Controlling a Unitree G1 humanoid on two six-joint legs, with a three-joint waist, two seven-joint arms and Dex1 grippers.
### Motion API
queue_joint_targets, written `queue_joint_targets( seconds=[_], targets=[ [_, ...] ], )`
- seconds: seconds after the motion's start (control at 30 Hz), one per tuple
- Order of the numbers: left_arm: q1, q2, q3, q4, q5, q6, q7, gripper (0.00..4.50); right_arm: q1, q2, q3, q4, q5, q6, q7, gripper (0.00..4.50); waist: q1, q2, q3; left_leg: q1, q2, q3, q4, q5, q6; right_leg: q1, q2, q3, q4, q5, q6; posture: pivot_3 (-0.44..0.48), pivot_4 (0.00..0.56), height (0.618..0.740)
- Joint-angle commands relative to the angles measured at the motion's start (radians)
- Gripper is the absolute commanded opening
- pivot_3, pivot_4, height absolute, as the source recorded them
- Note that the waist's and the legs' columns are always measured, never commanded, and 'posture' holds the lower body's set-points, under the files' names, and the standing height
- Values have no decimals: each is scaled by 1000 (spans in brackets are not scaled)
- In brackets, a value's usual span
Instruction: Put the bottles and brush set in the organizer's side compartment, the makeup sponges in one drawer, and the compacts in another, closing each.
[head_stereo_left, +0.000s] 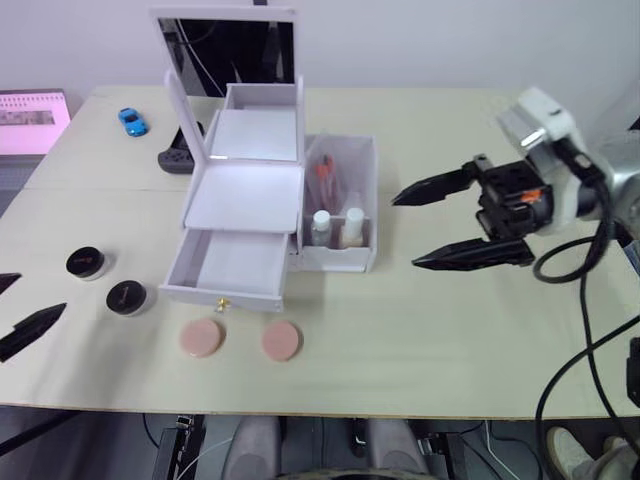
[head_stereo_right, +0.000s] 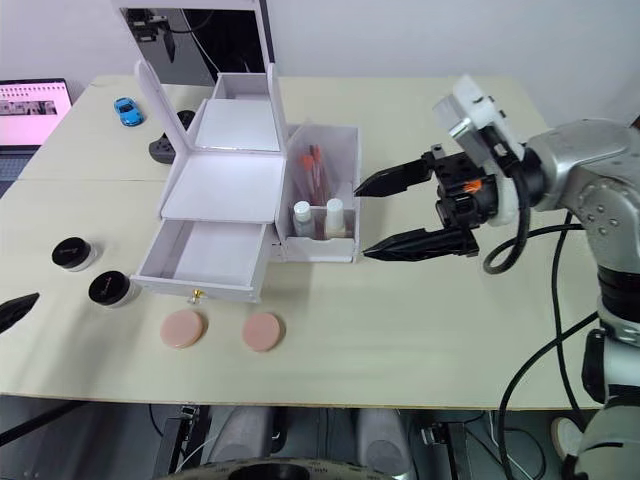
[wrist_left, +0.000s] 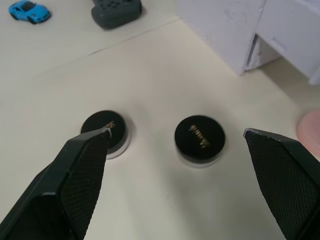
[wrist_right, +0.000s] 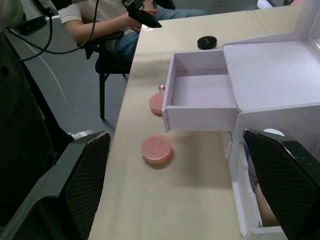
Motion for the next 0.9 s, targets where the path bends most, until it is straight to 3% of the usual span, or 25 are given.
queue_joint_targets(
  seconds=[0.03,0.23,0.6,0.73,0.9],
  targets=[
    [-78,82,49,76,8,-6,-73,4488,-33,-7,-36,-17,23,1,-23,4500,0,0,0,0,0,0,0,0,0,-1,0,0,0,-1,1,0,150,726],
    [-249,134,-37,219,64,-40,-128,4488,-17,-26,-69,17,37,39,-78,4500,-5,0,0,0,0,3,-1,0,0,0,-2,0,0,2,-3,0,150,726],
    [-490,134,-161,291,92,-30,-149,4488,84,-67,-116,22,11,11,-134,4500,-6,0,0,1,1,5,0,1,-1,-1,-2,1,5,2,-1,0,150,726],
    [-427,118,-127,260,102,-21,-190,4488,78,-65,-77,13,-3,-8,-105,4500,-10,0,0,4,3,5,0,1,-2,-1,-1,1,8,2,-2,0,150,726],
    [-206,26,17,55,62,83,-207,4488,20,-31,-18,20,-14,-28,-80,4500,-14,0,0,4,8,9,-1,1,-2,-2,2,1,8,2,-2,0,150,726]
  ],
)
